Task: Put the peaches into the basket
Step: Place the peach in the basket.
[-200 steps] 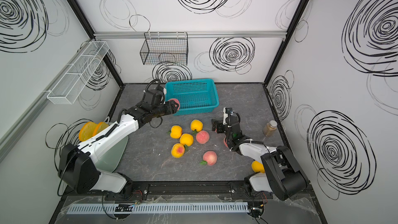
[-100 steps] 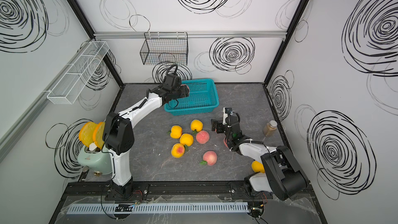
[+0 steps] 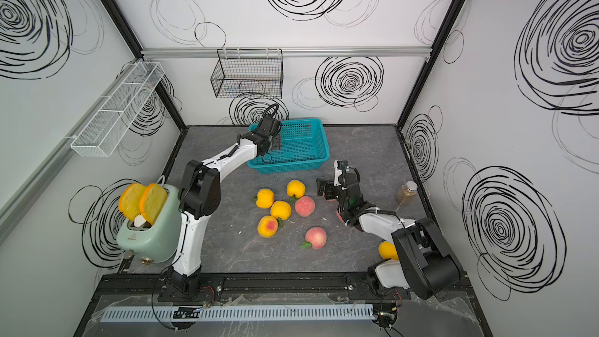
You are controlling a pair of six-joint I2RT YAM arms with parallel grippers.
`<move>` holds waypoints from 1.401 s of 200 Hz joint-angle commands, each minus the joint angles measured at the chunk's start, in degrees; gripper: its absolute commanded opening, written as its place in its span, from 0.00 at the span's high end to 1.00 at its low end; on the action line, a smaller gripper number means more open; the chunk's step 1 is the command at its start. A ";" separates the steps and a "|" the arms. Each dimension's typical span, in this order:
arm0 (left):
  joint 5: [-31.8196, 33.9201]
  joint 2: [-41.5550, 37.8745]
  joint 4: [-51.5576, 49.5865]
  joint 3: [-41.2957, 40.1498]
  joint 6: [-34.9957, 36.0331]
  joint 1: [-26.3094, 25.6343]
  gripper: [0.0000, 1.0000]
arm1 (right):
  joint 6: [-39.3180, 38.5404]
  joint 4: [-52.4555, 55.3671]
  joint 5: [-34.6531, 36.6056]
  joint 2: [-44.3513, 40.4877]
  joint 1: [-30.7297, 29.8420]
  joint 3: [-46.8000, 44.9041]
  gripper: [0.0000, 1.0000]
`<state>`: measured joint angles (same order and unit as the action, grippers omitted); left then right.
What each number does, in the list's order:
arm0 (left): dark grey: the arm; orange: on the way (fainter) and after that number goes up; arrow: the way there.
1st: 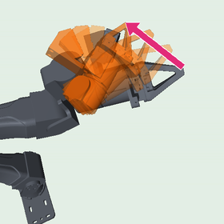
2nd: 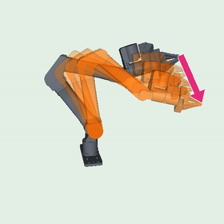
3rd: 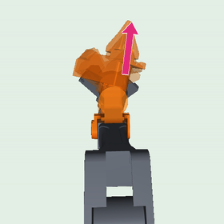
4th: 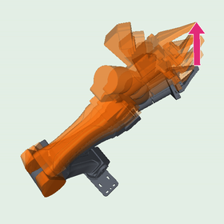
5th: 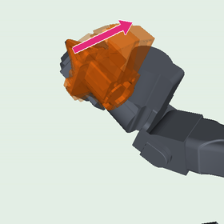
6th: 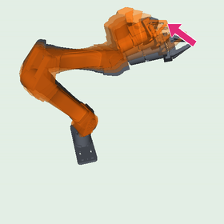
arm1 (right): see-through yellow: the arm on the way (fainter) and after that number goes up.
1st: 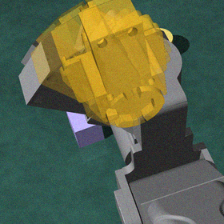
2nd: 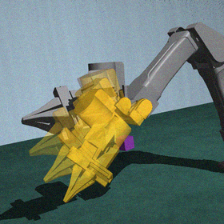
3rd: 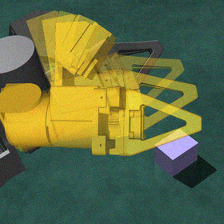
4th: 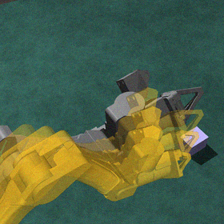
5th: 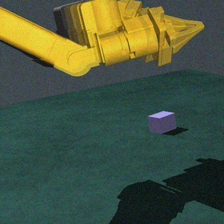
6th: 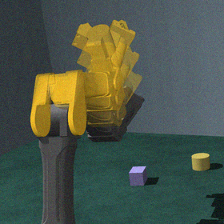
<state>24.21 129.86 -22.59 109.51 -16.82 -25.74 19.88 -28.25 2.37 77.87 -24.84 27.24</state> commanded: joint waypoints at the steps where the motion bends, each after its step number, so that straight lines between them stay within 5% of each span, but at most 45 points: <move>1: 7.43 2.00 1.86 3.10 4.07 -0.28 0.44 | -0.19 0.83 -0.22 0.65 -0.38 1.51 0.01; 131: 9.04 11.62 -2.18 10.75 9.27 1.98 0.33 | -1.24 3.65 -1.23 3.52 -1.88 4.40 0.01; 203: 7.90 12.00 -2.72 10.74 10.66 2.53 0.09 | -1.41 3.38 -1.05 4.69 -2.56 4.83 0.01; 280: 5.62 8.61 -2.39 10.80 10.85 0.55 0.07 | -1.91 3.77 -0.53 5.01 -3.24 5.27 0.01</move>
<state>30.61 141.45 -25.61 118.65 -6.61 -24.05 18.50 -25.56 1.02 82.46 -27.68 31.11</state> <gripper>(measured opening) 0.925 0.993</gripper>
